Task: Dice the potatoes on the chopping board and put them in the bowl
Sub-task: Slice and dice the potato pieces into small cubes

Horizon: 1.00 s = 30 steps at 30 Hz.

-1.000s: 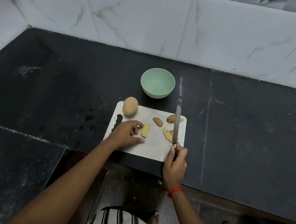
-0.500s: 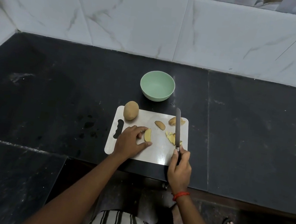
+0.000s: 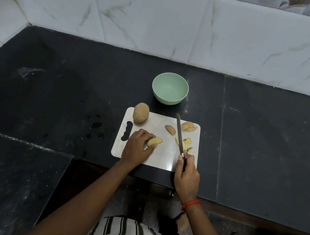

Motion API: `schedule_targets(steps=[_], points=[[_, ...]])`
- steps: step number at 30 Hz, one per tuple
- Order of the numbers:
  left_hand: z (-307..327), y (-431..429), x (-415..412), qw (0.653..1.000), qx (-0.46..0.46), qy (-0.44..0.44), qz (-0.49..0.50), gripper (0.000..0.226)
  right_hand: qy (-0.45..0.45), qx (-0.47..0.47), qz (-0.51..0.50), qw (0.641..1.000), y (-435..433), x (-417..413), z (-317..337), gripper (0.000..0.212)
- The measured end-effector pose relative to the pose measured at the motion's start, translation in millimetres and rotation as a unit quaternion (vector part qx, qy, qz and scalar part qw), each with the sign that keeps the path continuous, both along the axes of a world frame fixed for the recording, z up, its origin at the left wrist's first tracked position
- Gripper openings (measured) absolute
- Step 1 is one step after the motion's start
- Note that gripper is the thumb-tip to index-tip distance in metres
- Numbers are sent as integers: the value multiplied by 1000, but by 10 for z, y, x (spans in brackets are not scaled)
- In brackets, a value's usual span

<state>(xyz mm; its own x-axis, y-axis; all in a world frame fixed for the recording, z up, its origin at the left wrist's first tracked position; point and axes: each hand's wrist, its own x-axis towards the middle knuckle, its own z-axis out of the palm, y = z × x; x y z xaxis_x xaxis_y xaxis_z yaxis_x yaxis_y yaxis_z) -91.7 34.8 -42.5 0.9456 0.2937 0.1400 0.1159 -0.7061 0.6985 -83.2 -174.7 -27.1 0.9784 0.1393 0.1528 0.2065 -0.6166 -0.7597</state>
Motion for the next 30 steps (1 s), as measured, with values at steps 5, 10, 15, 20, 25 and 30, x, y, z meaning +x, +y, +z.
schedule_targets(steps=[5,10,15,20,25,30], points=[[-16,2,-6,1000,-18,-15,14,26,20,-83,80,993,88,-19,100,6],[-7,-19,-13,999,-30,-28,22,18,23,-113,104,988,238,-185,33,9],[-34,-6,-5,999,-24,-29,19,20,30,-132,104,985,320,-114,37,10],[-77,6,10,999,-23,-27,16,24,34,-158,91,983,354,-100,66,13],[-89,12,13,999,-25,-29,8,27,41,-174,102,979,387,-72,84,9],[-96,13,16,999,-16,-28,5,27,41,-179,109,977,388,-54,103,9]])
